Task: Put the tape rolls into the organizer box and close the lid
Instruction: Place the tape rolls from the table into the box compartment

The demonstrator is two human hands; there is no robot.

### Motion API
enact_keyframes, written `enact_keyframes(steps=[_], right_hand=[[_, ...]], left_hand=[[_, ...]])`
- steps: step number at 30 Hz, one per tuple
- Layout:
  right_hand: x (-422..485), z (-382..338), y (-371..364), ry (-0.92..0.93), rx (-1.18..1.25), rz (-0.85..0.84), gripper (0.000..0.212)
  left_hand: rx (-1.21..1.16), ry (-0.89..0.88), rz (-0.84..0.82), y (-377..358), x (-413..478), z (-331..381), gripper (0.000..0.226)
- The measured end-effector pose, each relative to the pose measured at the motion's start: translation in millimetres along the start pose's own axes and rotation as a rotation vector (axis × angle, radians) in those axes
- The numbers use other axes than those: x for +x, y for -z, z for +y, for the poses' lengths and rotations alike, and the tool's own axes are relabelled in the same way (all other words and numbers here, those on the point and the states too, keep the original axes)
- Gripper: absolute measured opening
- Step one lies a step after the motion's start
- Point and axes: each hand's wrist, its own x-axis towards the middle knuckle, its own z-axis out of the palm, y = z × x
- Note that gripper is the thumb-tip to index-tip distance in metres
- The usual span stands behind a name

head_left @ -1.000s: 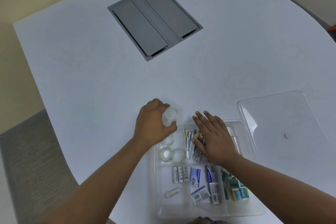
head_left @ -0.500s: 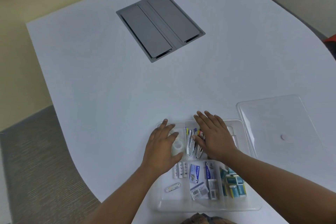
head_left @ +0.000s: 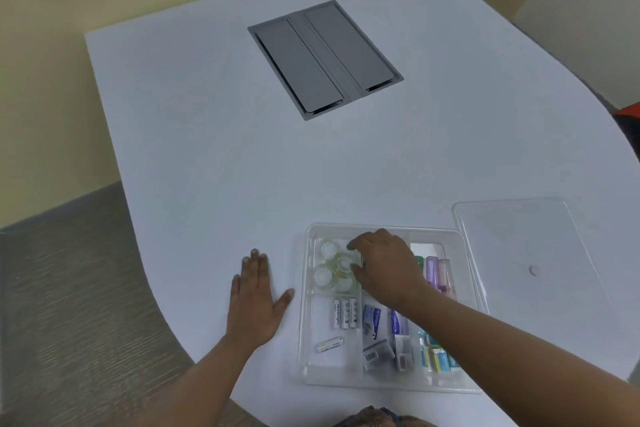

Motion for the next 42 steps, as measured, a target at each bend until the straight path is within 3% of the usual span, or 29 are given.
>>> enact_keyframes(steps=[3, 7, 21, 36, 42], right_hand=[[4.5, -10.3, -7.1, -0.002, -0.091, -0.107, 0.017], [6.9, -18.7, -17.9, -0.02, -0.177, -0.209, 0.018], [18.7, -28.5, -18.7, -0.035, -0.201, -0.092, 0.016], [42.3, -27.7, -27.0, 0.068, -0.276, -0.137, 0.025], [40.8, -22.7, -26.1, 0.067, -0.181, -0.154, 0.037]], left_hand=[[0.074, -0.027, -0.102, -7.3, 2.2, -9.0, 0.095], [0.073, -0.02, -0.14, -9.0, 4.8, -11.7, 0.093], [0.049, -0.047, -0.141, -8.7, 2.1, -14.2, 0.092], [0.039, -0.037, -0.168, -5.3, 3.1, -12.0, 0.093], [0.045, -0.032, -0.175, -6.8, 3.8, -13.2, 0.094]])
